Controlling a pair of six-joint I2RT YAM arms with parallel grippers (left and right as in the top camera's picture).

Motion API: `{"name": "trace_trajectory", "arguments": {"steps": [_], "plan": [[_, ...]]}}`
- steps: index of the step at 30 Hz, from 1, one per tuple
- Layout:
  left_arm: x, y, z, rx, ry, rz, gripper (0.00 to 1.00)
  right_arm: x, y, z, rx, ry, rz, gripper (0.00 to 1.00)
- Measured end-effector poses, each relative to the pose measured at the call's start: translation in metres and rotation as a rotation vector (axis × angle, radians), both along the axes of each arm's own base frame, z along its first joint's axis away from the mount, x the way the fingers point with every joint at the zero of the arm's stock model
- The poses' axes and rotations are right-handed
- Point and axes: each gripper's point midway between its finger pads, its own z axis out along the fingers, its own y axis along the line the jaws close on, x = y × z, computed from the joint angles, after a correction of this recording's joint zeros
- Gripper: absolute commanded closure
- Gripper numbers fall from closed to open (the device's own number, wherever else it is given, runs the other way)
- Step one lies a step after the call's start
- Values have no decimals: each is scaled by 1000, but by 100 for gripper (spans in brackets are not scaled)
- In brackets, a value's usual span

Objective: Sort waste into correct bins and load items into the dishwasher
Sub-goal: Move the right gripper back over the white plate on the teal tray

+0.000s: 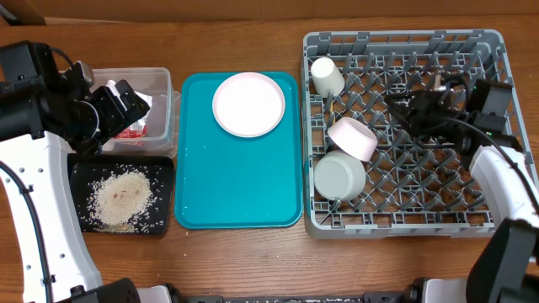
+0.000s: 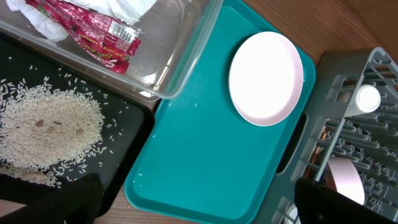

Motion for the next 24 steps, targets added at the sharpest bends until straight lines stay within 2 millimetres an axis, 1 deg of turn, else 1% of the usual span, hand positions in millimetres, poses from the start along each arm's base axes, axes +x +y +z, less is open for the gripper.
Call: {"name": "trace_trajectory", "arguments": {"steps": [2, 4, 7, 9, 12, 14, 15, 17, 21, 23, 24], "plan": [[0, 0, 0, 0, 0, 0, 0, -4, 15, 15, -27, -61, 46, 64], [0, 0, 0, 0, 0, 0, 0, -10, 34, 29, -69, -119, 97, 68], [0, 0, 0, 0, 0, 0, 0, -23, 66, 40, -133, -170, 172, 69], [0, 0, 0, 0, 0, 0, 0, -31, 88, 38, -182, -181, 219, 69], [0, 0, 0, 0, 0, 0, 0, -44, 124, 25, -275, -184, 288, 69], [0, 0, 0, 0, 0, 0, 0, -54, 152, 17, -356, -213, 338, 68], [0, 0, 0, 0, 0, 0, 0, -57, 160, 15, -382, -229, 354, 68], [0, 0, 0, 0, 0, 0, 0, -68, 189, 10, -462, -283, 398, 68], [0, 0, 0, 0, 0, 0, 0, -84, 237, 5, -585, -411, 453, 67], [0, 0, 0, 0, 0, 0, 0, -89, 259, 3, -628, -478, 467, 64], [0, 0, 0, 0, 0, 0, 0, -92, 273, -1, -650, -521, 479, 64]]}}
